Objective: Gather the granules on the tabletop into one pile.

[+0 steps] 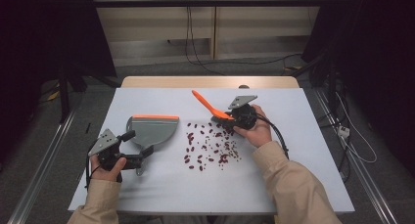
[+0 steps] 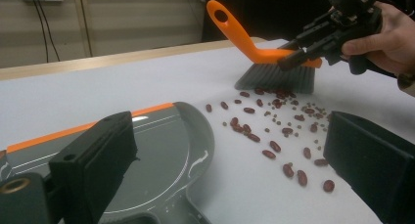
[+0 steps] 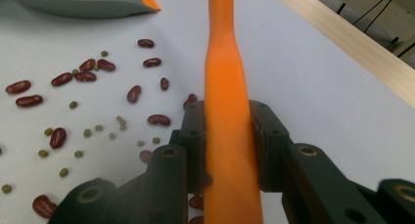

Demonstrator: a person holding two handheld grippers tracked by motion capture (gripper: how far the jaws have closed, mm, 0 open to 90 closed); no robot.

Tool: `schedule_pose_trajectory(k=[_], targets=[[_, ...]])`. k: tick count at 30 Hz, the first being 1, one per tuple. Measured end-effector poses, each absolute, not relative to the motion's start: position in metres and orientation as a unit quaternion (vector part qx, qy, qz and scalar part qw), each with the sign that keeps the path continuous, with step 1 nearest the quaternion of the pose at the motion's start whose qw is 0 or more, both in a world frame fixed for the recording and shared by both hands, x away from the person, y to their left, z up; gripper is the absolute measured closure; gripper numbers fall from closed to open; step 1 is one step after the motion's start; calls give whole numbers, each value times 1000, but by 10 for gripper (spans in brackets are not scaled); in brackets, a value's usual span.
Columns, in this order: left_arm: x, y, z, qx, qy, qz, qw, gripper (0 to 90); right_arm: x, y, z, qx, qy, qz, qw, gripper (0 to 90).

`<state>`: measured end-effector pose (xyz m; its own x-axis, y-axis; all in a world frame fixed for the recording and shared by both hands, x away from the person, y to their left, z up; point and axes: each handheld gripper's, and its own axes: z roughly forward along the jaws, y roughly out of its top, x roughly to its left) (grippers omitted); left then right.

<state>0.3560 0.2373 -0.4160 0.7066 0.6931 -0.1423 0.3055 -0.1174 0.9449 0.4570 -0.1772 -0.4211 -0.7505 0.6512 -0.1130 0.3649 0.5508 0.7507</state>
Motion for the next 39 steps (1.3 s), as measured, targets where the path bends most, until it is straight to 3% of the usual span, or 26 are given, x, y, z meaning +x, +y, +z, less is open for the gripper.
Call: schedule_pose_trajectory(k=[28, 39], targets=[[356, 238, -415, 728, 342, 174, 568, 51, 412, -173, -417, 235, 879, 385, 154, 712], [355, 237, -414, 726, 342, 175, 570, 51, 414, -180, -408, 254, 858, 416, 159, 713]])
